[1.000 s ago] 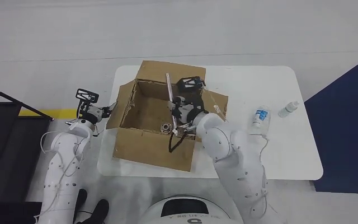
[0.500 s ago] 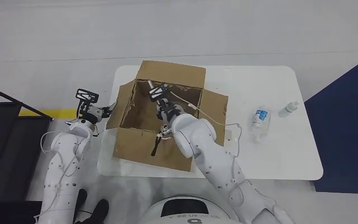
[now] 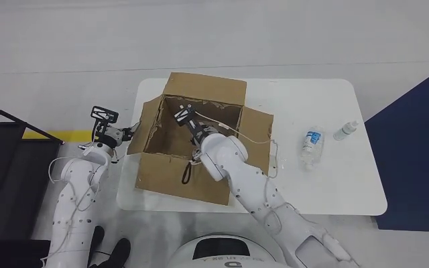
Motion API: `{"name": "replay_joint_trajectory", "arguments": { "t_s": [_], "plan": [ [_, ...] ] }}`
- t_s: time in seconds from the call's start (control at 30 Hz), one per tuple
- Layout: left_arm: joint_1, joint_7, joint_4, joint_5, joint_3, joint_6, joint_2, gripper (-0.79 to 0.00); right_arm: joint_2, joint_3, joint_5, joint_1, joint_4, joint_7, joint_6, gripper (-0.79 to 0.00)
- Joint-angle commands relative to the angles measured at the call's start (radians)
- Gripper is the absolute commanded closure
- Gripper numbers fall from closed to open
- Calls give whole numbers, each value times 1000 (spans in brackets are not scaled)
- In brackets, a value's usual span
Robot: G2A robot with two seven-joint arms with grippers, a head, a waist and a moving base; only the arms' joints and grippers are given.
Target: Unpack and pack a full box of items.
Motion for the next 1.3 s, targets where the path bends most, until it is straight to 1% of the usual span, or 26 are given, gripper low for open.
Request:
{"name": "replay_joint_trajectory", "arguments": {
  "t_s": [0.0, 0.1, 0.13, 0.17, 0.2, 0.23, 0.3, 0.33, 0.37, 0.4, 0.47, 0.6, 0.67, 0.7, 0.83, 0.93, 1.0, 1.13, 1.27],
  "plan": [
    [0, 0, 0, 0, 0, 0, 0, -785, -5, -5, 4, 16, 37, -1, 9, 0],
    [0, 0, 0, 0, 0, 0, 0, -785, -13, -9, 5, 39, 88, 2, 24, 0],
    [0, 0, 0, 0, 0, 0, 0, -785, -15, -12, 2, 46, 103, 4, 30, -25],
    [0, 0, 0, 0, 0, 0, 0, -785, -18, -15, -1, 53, 116, 6, 38, -95],
    [0, 0, 0, 0, 0, 0, 0, -785, -21, -17, -2, 58, 128, 7, 46, -102],
    [0, 0, 0, 0, 0, 0, 0, -785, -23, -19, 0, 62, 137, 7, 53, -83],
    [0, 0, 0, 0, 0, 0, 0, -785, -28, -20, 4, 70, 154, 6, 64, -86],
    [0, 0, 0, 0, 0, 0, 0, -785, -30, -20, 9, 72, 160, 6, 68, -102],
    [0, 0, 0, 0, 0, 0, 0, -785, -32, -20, 10, 75, 164, 4, 72, -154],
    [0, 0, 0, 0, 0, 0, 0, -785, -34, -21, 10, 77, 168, 3, 74, -179],
    [0, 0, 0, 0, 0, 0, 0, -785, -36, -20, 11, 79, 169, 3, 76, -163],
    [0, 0, 0, 0, 0, 0, 0, -785, -36, -4, 17, 66, 116, 13, 75, -185],
    [0, 0, 0, 0, 0, 0, 0, -785, -31, 19, 19, 41, 43, 22, 77, -191],
    [0, 0, 0, 0, 0, 0, 0, -785, -26, 38, 23, 22, -13, 24, 76, -209],
    [0, 0, 0, 0, 0, 0, 0, -785, 6, 173, 26, -114, -301, 49, 45, -262],
    [0, 0, 0, 0, 0, 0, 0, -785, 29, 322, 62, -242, -498, 47, 32, -280],
    [0, 0, 0, 0, 0, 0, 0, -785, 42, 425, 93, -325, -590, 30, 24, -289],
    [0, 0, 0, 0, 0, 0, 0, -785, 56, 625, 166, -471, -704, -23, 59, -317],
    [0, 0, 0, 0, 0, 0, 0, -785, 65, 780, 221, -576, -732, -57, 88, -354]
  ]
}}
